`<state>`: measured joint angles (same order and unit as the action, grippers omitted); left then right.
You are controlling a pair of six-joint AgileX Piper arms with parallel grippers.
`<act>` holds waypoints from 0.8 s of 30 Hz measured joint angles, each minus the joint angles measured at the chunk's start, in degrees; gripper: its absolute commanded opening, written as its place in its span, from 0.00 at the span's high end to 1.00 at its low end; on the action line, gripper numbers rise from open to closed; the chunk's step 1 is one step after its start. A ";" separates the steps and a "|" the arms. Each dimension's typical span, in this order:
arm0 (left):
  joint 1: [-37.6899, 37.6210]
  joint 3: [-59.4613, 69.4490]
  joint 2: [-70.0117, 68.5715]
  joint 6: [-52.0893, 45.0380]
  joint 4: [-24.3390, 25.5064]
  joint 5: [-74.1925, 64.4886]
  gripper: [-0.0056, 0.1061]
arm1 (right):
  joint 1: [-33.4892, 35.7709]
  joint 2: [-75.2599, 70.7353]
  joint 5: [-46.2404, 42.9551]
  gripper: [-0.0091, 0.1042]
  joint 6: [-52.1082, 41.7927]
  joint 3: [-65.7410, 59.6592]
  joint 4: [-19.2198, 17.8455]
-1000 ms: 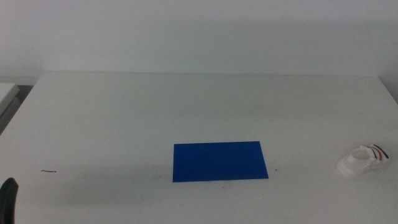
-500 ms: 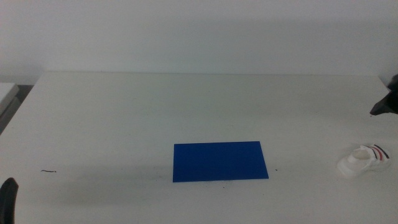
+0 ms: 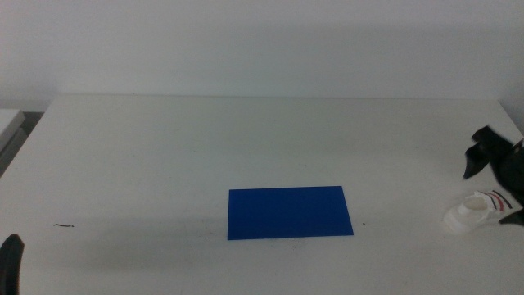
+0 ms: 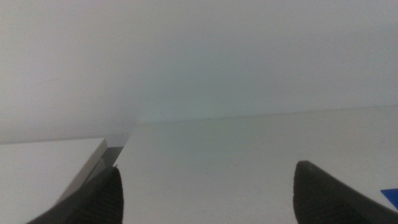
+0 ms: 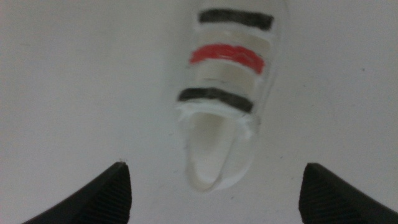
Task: Use one arm to grab the shoe from the table and place it on the mat.
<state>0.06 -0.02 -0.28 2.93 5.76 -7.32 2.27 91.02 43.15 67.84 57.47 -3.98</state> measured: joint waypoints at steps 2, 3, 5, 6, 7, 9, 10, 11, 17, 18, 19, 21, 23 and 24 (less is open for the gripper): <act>0.00 0.00 0.00 0.00 0.00 0.00 0.11 | 0.00 2.32 -0.11 0.10 0.47 0.00 -0.11; 0.00 0.00 0.00 0.00 0.00 0.00 0.11 | 0.00 3.49 -0.24 0.10 0.61 0.00 -0.11; 0.00 0.00 0.00 0.00 0.00 0.00 0.11 | 0.00 5.30 -0.75 0.11 0.75 0.00 -0.35; 0.00 0.00 0.00 0.00 0.00 0.00 0.11 | 0.00 6.02 -1.17 0.11 1.12 0.00 -0.46; 0.00 0.00 0.00 0.00 0.00 0.00 0.11 | 0.00 6.85 -1.60 0.12 1.40 0.00 -0.70; 0.00 0.00 0.00 0.00 0.00 0.00 0.11 | -0.10 8.44 -2.80 0.15 1.84 0.00 -1.19; 0.00 0.00 0.00 0.00 0.00 0.00 0.11 | -0.21 8.97 -3.42 0.18 1.97 0.00 -1.45; 0.00 0.00 0.00 0.00 0.00 0.00 0.11 | -0.45 9.51 -4.11 0.22 2.07 0.00 -1.92; 0.00 0.00 0.00 0.00 0.00 0.00 0.11 | -2.08 11.07 -6.43 0.69 2.72 0.00 -4.61; 0.00 0.00 0.00 0.00 0.00 0.00 0.11 | -2.17 11.07 -6.58 0.77 2.85 0.00 -5.09; 0.00 0.00 0.00 0.00 0.00 0.00 0.11 | -2.27 11.07 -6.70 0.82 2.85 0.00 -5.50; 0.00 0.00 0.00 0.00 0.00 0.00 0.11 | -1.57 10.64 -6.59 0.85 1.88 0.11 -6.82; 0.00 0.00 0.00 0.00 0.00 0.00 0.11 | 0.56 9.48 -5.82 0.85 0.70 0.48 -8.43; 0.00 0.00 0.00 0.00 0.00 0.00 0.11 | 2.37 8.75 -5.05 0.85 0.30 1.23 -9.26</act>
<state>0.06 -0.02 -0.28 2.93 5.76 -7.32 4.64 99.77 38.09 68.14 58.69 -13.23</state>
